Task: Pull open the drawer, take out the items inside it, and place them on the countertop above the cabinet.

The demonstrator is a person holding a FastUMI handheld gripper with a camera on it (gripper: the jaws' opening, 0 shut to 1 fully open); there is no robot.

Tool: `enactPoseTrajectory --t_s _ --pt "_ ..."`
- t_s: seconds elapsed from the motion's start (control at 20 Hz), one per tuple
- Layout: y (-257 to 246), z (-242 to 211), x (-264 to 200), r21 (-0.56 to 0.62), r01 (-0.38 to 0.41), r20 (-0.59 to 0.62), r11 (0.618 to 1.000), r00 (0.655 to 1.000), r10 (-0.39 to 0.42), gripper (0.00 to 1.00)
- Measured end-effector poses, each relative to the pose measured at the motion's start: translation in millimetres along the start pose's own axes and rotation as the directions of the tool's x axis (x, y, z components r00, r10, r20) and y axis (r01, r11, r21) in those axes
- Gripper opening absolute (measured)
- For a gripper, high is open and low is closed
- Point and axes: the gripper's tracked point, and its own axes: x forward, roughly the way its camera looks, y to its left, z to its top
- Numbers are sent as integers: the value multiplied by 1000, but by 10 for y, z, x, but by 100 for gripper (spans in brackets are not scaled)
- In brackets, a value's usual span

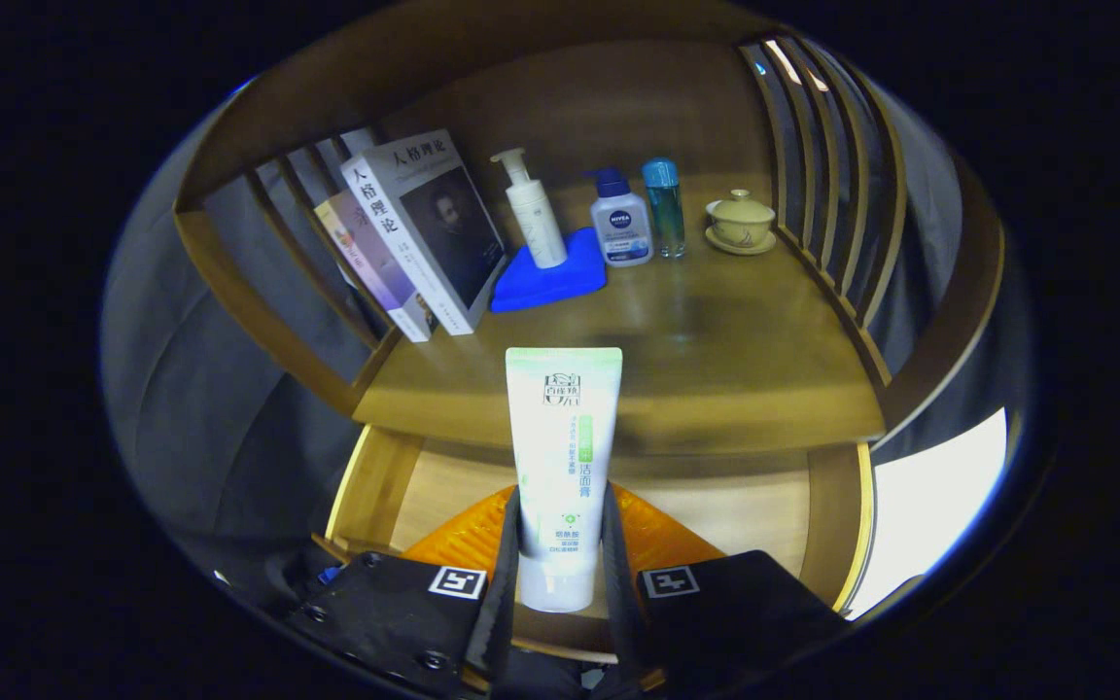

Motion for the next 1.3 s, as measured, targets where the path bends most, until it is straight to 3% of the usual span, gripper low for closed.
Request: enactPoseTrajectory --t_s 0.5,1.0,1.3 --pt "26 629 730 78 65 -54 995 997 -61 44" --pt "-116 673 1177 124 141 -115 982 985 -127 45" --pt "-108 705 1154 134 122 -41 983 992 -118 59"
